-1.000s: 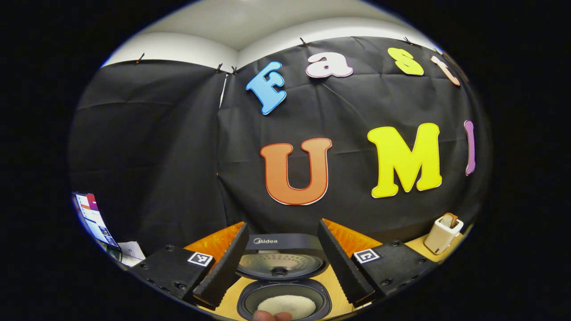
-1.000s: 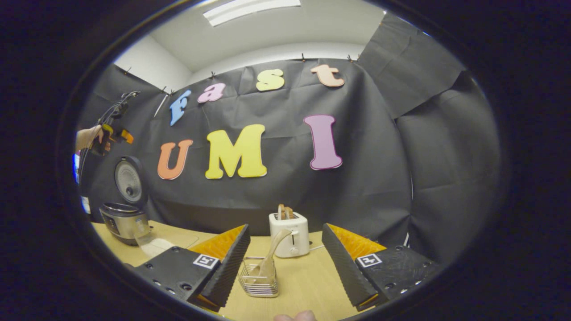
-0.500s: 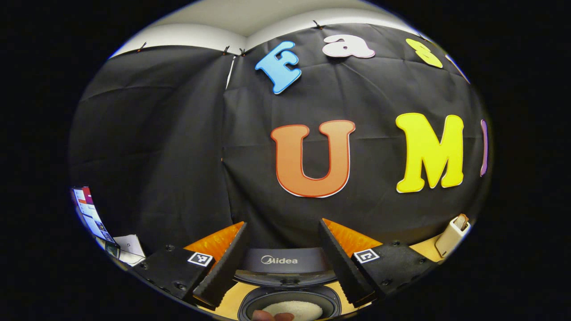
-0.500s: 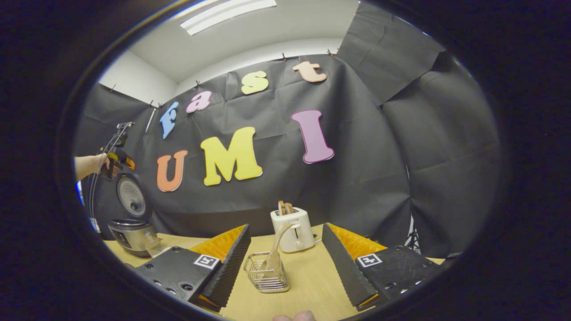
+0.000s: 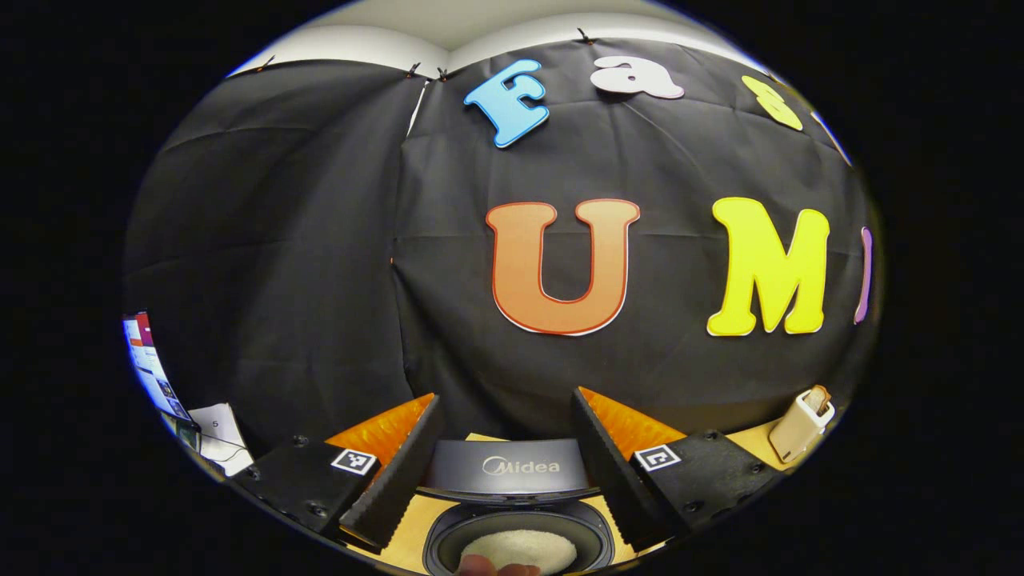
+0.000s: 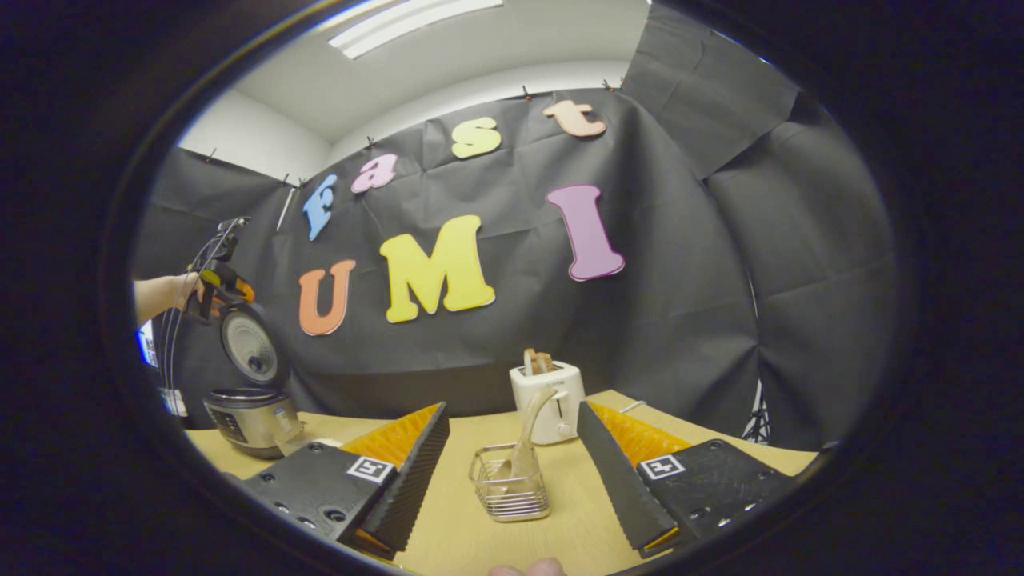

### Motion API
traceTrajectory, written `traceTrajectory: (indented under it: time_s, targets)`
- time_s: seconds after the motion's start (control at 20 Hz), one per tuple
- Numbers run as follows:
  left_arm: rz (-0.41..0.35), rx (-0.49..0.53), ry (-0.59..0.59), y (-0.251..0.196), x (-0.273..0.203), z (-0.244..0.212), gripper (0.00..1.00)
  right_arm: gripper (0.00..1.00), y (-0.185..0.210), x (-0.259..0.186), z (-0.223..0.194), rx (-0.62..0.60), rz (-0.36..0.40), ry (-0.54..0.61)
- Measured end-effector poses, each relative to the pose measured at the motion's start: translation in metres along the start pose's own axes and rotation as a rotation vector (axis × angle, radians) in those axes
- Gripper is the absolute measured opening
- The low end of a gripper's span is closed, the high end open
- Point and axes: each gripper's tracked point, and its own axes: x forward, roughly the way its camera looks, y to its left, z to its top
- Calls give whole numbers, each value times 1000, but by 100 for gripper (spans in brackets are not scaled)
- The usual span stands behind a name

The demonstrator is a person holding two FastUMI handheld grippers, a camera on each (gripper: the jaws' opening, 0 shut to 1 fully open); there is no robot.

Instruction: Close the left gripper, press the button to open the rice cooker; take a wooden spoon from the chopstick holder with the right hand, scoop a spoonful of rice and pour it into the rice cooker, then put the wooden spoon back into the chopstick holder.

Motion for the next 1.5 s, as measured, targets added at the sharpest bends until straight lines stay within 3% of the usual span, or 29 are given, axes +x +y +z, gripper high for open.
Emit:
traceTrajectory:
  time_s: [0.2, 0.3, 0.35, 0.45, 0.5, 0.55, 0.7, 0.95, 1.35, 1.4, 1.5]
  targets:
    - [-10, 9, -19, -1, -36, -23, 100, 92, 16, -5, 0, -17, 36, 3]
    - [-23, 11, -19, -2, -56, -40, 100, 95, 22, -9, 2, -28, 48, 7]
    - [-29, 10, -20, -2, -65, -48, 94, 95, 24, -11, 2, -34, 54, 7]
    - [-37, 14, -7, -4, -84, -73, 100, 95, 31, -16, 5, -42, 64, 5]
    - [-38, 14, -2, -4, -93, -87, 94, 95, 35, -19, 5, -44, 71, 3]
    - [-41, 22, 3, -5, -102, -97, 100, 95, 39, -22, 6, -48, 77, 1]
    - [-50, 22, 5, -6, -119, -129, 99, 95, 51, -26, 5, -66, 93, 5]
    - [-66, 29, 48, -12, -126, -177, 94, 95, 73, -34, -12, -72, 121, 44]
    - [-61, 21, 47, -13, -120, -210, 91, 92, 88, -33, -35, -77, 133, 102]
    - [-62, 25, 23, -14, -118, -206, 85, 92, 88, -32, -37, -74, 132, 105]
    - [-63, 16, 40, -15, -120, -217, 92, 95, 91, -28, -42, -59, 134, 118]
